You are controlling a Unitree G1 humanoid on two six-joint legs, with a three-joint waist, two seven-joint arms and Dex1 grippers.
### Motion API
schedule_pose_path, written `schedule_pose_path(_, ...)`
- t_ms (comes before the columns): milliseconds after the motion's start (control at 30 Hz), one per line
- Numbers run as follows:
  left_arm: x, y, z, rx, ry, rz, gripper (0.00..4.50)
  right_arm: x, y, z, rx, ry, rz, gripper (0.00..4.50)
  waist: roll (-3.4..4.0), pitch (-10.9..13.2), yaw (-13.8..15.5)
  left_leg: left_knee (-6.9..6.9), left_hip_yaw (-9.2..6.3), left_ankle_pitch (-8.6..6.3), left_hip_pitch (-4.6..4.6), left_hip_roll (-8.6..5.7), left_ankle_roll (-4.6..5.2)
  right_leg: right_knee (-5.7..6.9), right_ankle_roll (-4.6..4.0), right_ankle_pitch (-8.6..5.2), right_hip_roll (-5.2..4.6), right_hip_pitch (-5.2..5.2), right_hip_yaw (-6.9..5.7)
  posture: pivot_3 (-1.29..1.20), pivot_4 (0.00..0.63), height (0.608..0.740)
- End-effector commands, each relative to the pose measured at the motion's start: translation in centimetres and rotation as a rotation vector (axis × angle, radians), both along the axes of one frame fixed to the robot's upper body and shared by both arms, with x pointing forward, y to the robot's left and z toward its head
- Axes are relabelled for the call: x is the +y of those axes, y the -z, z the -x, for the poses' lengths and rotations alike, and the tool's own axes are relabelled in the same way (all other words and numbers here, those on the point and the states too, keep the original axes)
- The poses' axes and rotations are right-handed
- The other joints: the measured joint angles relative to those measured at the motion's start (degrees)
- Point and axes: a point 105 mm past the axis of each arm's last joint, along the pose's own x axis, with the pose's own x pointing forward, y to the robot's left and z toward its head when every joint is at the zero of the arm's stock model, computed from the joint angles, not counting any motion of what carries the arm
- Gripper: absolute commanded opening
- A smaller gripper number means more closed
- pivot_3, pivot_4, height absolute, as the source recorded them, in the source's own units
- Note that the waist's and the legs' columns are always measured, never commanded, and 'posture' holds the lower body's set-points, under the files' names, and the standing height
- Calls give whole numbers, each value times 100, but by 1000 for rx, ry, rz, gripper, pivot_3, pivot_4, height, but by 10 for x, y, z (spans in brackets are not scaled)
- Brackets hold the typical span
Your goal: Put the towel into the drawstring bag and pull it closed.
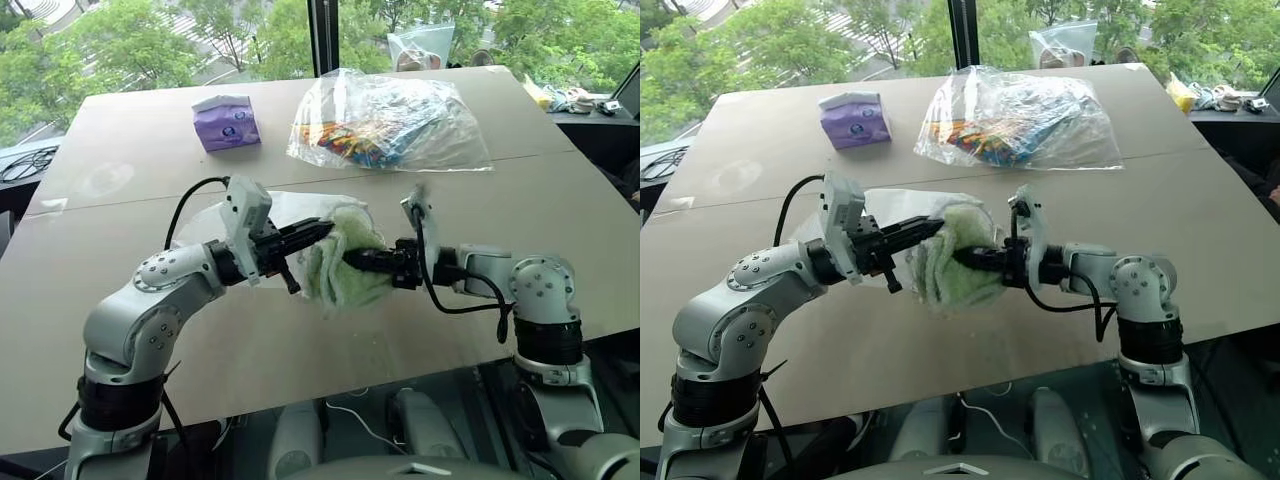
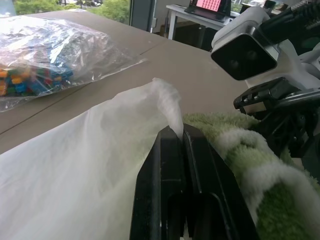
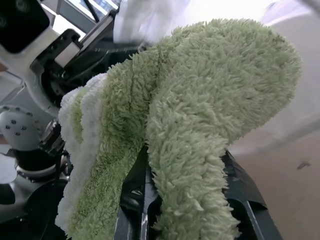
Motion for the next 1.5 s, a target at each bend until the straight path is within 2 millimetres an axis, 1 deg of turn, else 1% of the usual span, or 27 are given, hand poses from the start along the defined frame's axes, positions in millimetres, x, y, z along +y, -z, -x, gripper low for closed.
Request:
schedule_pose_path(33,-10,-8,13,-55,58,-4,0,0,-12,-3,-51,16,-49,130,0,0,-13,0,0,0,1,0,0,0,0,0,0,0,1,0,150,740)
schedule_pose_path(67,-11,-7,14,-53,70,-2,0,-1,-12,-7,-47,43,-59,130,0,0,-14,0,1,0,2,0,0,0,0,0,0,0,3,0,150,740)
schedule_pose_path(167,-15,-6,19,-43,110,4,0,-3,-13,-35,7,213,-101,130,-1,0,-14,1,-2,0,3,1,0,2,0,0,2,0,0,0,150,740)
schedule_pose_path(200,-16,-6,21,-34,126,5,0,-5,-15,-41,35,247,-138,130,-1,-1,-18,1,-2,0,3,1,0,3,0,0,2,0,1,0,150,740)
schedule_pose_path(300,-17,-3,25,-14,155,-6,0,-7,-24,-48,106,288,-262,130,0,0,-10,0,-3,0,2,1,0,4,-1,1,3,-1,0,0,150,740)
schedule_pose_path(400,-16,-1,26,-17,163,-20,0,-4,-35,-50,195,320,-408,130,0,0,-4,-1,-2,0,-3,1,0,-1,-1,0,2,0,-2,0,150,740)
schedule_pose_path(467,-18,-2,25,-21,165,-19,0,-1,-49,-52,270,340,-544,130,1,0,-8,-2,-3,0,-6,1,0,-2,-1,0,1,-1,-2,0,150,740)
schedule_pose_path(567,-21,-2,22,-32,164,-17,0,4,-64,-53,365,361,-664,130,3,2,-5,-2,-7,0,-7,1,0,-2,-1,1,0,-1,-6,0,150,740)
schedule_pose_path(667,-25,-2,15,-56,149,-8,0,5,-71,-60,487,416,-750,130,3,2,-16,2,-7,0,-6,-1,0,-2,0,1,-2,1,-4,0,150,740)
schedule_pose_path(833,-34,-8,-5,-104,97,33,0,8,-77,-69,616,512,-797,130,3,2,-30,3,-17,0,-6,-2,1,1,1,1,1,1,-3,0,150,740)
schedule_pose_path(933,-44,-10,-24,-144,42,47,0,10,-80,-75,655,584,-789,130,6,3,-27,1,-21,0,-6,-2,1,1,2,1,3,1,-2,0,150,740)
schedule_pose_path(1000,-50,-12,-36,-161,15,61,0,13,-82,-77,641,624,-757,130,6,3,-26,1,-21,0,-12,-2,1,-2,2,1,3,0,-9,0,150,740)
schedule_pose_path(1100,-68,-24,-52,-189,7,125,0,16,-76,-87,637,731,-682,130,6,3,-21,5,-20,1,-18,-3,1,-2,2,1,3,-2,-9,0,150,740)
schedule_pose_path(1200,-82,-32,-59,-181,31,181,0,17,-75,-91,654,783,-672,1673,6,4,-29,11,-21,1,-22,-3,1,-2,3,2,3,-3,-10,0,150,740)
schedule_pose_path(1233,-85,-32,-61,-171,32,190,0,17,-77,-92,655,790,-675,1901,6,4,-33,10,-19,1,-21,-3,1,-3,3,2,3,-3,-6,0,150,740)
schedule_pose_path(1333,-88,-31,-62,-140,40,223,0,16,-82,-92,627,793,-666,3340,6,4,-37,8,-20,1,-22,-3,1,-3,3,2,5,-5,-8,0,150,740)
schedule_pose_path(1400,-84,-31,-65,-124,25,241,0,16,-84,-87,573,758,-626,4181,7,4,-38,6,-23,1,-24,-1,1,-2,3,2,7,-9,-9,0,150,740)
schedule_pose_path(1433,-80,-32,-68,-117,7,252,0,15,-84,-85,535,741,-604,4442,7,4,-39,5,-23,1,-24,-1,1,-2,3,2,8,-9,-9,0,150,740)
schedule_pose_path(1500,-72,-34,-73,-98,-31,281,0,10,-82,-78,481,702,-568,4442,7,4,-36,5,-24,1,-24,0,1,0,2,2,8,-10,-10,0,150,740)
